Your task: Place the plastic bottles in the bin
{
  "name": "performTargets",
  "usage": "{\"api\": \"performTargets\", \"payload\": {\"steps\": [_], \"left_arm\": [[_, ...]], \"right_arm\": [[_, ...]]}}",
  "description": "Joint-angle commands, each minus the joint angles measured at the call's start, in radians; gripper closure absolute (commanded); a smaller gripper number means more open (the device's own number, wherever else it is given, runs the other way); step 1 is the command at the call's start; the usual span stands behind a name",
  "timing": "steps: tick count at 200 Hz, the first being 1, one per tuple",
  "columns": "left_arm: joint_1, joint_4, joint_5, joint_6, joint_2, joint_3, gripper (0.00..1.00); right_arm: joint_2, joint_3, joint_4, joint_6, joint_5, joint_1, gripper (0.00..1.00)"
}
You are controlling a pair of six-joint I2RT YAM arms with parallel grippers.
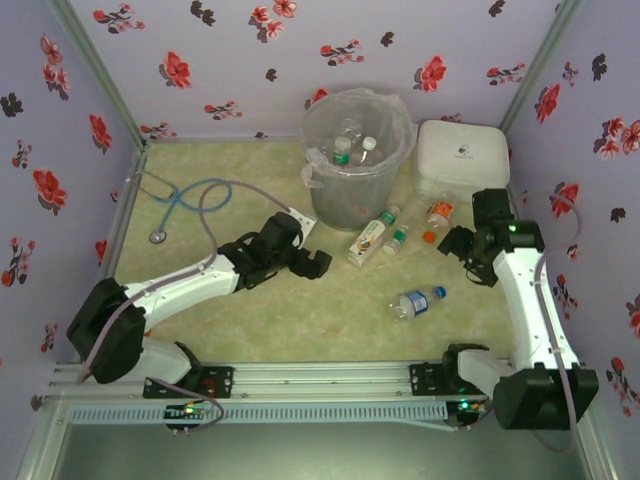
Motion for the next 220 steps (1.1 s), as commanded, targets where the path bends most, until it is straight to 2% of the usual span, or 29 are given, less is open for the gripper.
{"api": "performTargets", "payload": {"steps": [1, 63, 84, 115, 136, 156, 173, 220], "left_arm": [[0.016, 0.009, 0.01, 0.0, -0.033, -0.035, 0.0], [0.028, 0.017, 0.015, -0.026, 0.001, -0.049, 0.0], [0.032, 0.016, 0.018, -0.024, 0.003, -0.043, 0.0], [0.045, 0.011, 0.018, -0.023, 0.02, -0.018, 0.0], [0.044, 0.002, 0.025, -0.03, 0.035, -0.011, 0.0], [0.046, -0.001, 0.026, -0.032, 0.036, -0.014, 0.0], [0.052, -0.013, 0.024, -0.038, 0.02, -0.016, 0.0], [0.075, -0.009, 0.012, -0.063, -0.043, -0.064, 0.0]], "right_arm": [[0.001, -0.05, -0.005, 0.102, -0.014, -0.004, 0.12], [-0.053, -0.343, 0.207, 0.304, -0.202, 0.011, 0.09], [-0.053, -0.391, 0.239, 0.327, -0.196, 0.052, 0.08], [-0.029, -0.475, 0.428, 0.431, -0.251, 0.122, 0.07], [0.017, -0.482, 0.48, 0.439, -0.244, 0.167, 0.08], [0.045, -0.487, 0.537, 0.445, -0.233, 0.168, 0.13], [0.064, -0.479, 0.567, 0.442, -0.217, 0.169, 0.22], [0.074, -0.453, 0.519, 0.392, -0.215, 0.168, 0.43]]}}
